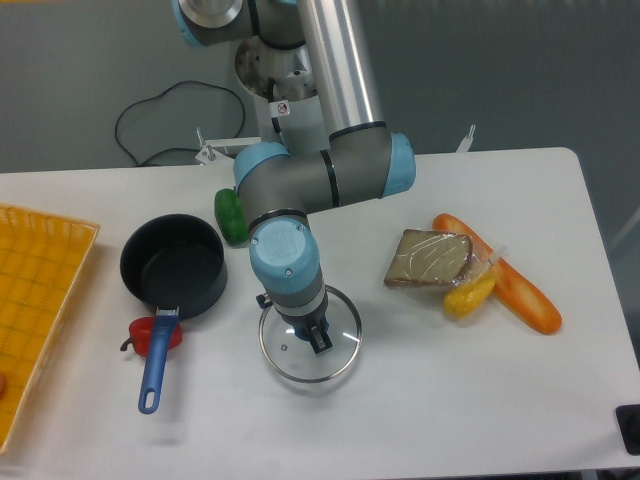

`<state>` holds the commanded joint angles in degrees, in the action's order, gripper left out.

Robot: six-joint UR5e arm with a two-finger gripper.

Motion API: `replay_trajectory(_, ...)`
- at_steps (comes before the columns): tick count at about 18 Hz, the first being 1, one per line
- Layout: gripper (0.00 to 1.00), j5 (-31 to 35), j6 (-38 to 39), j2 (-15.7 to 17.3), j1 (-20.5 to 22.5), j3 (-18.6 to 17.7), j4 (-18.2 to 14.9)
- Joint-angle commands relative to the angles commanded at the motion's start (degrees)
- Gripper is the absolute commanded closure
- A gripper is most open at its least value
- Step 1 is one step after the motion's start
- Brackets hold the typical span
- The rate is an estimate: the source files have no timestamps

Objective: Place the lid on the table
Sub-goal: 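Lower the glass lid flat onto the table beside the saucepan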

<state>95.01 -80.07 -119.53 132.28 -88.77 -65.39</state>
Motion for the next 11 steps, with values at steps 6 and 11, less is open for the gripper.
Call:
replay_trajectory(6, 0.40, 0.0, 0.1, -0.9, 0.0, 0.0, 0.2)
replay_trajectory(11, 0.40, 0.0, 0.1, -1.1, -0.1, 0.0, 0.7)
